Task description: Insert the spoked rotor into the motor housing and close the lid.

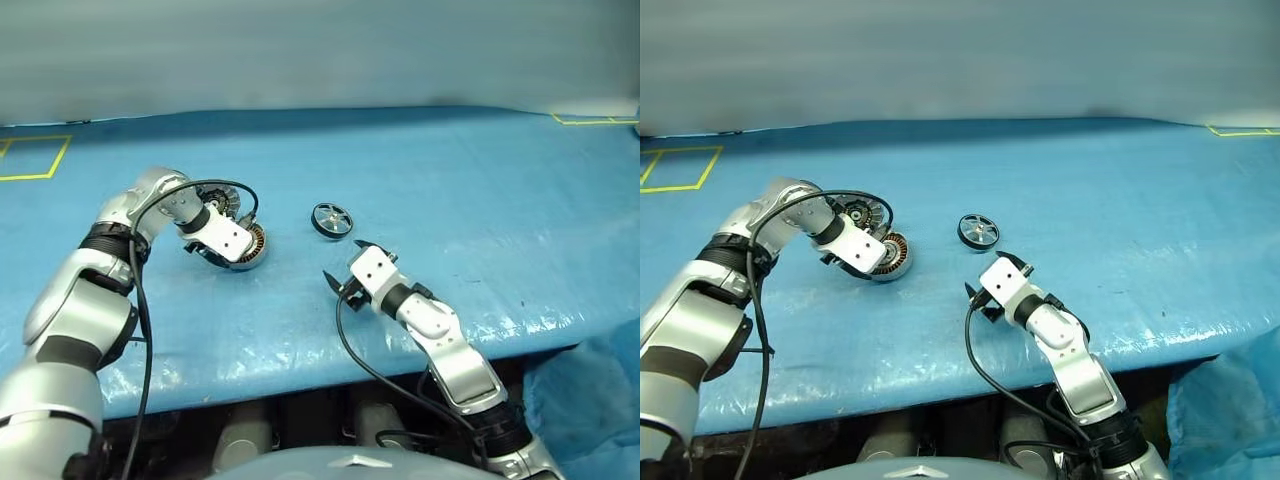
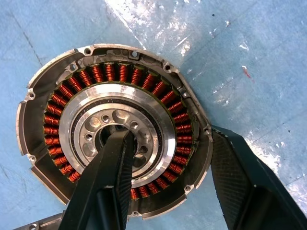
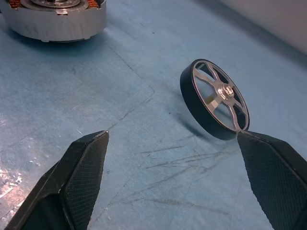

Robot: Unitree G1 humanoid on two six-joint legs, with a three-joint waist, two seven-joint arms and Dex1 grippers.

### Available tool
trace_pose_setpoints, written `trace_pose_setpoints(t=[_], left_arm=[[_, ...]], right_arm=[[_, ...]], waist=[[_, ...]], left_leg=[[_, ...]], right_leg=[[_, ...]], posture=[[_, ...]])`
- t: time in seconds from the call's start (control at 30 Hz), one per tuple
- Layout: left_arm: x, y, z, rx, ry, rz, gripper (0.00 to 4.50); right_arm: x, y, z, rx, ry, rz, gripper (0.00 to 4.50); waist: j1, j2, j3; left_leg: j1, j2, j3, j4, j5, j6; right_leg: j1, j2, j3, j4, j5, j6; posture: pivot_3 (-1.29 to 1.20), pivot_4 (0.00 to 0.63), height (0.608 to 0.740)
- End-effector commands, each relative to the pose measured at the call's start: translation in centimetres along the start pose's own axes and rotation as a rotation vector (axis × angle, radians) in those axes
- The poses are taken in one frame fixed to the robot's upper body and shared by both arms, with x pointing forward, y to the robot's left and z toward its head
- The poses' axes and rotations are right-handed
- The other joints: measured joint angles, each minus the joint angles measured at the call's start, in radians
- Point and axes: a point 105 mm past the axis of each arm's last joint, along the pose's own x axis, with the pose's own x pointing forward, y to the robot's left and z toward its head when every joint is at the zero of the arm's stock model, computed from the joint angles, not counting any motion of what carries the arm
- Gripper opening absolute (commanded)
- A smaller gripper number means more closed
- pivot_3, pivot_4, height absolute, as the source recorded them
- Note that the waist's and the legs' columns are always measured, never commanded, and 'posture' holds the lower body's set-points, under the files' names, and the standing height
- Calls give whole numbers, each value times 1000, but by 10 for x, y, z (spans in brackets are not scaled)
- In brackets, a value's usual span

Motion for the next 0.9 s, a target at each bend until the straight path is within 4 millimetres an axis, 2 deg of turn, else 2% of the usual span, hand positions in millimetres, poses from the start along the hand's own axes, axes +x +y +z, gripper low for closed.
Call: trace_pose_setpoints(t=[0.03, 0.17, 0.37, 0.53, 0.87, 0.9], left_arm=[[14, -3, 22, 178, -40, -40, 2005], [18, 0, 41, 335, -63, -37, 2005], [22, -4, 57, 465, -83, -67, 2005], [26, -6, 67, 494, -120, -71, 2005], [28, -9, 72, 537, -144, -85, 2005], [28, -8, 71, 533, -140, -84, 2351]], right_arm=[[-7, -7, 12, -28, -36, -15, 4500], [-11, -6, 10, -40, -22, -1, 4500], [-14, -5, 10, -42, -15, 6, 4500], [-16, -3, 9, -39, -8, 8, 4500], [-18, -3, 9, -40, 0, 7, 4500], [-18, -3, 9, -40, 1, 7, 4500]], waist=[[3, 0, 0], [5, 0, 0], [7, 0, 0], [6, 0, 0], [6, 0, 0], [7, 0, -1]], left_leg=[[0, -1, 0, 0, 0, 0], [-1, -2, 1, 2, 0, 0], [-1, -3, 1, 2, 0, 1], [-1, -3, 2, 2, -1, 1], [-1, -3, 2, 2, -1, 2], [-1, -3, 2, 2, -1, 2]], right_leg=[[0, -1, 0, 0, 0, 0], [1, -3, 0, -1, 0, 1], [1, -3, 0, -2, 1, 2], [1, -3, 0, -2, 1, 2], [1, -3, 0, -2, 1, 2], [1, -3, 0, -2, 1, 2]], posture=[[0, 150, 740], [0, 150, 740], [0, 150, 740], [0, 150, 740], [0, 150, 740], [0, 150, 740]])
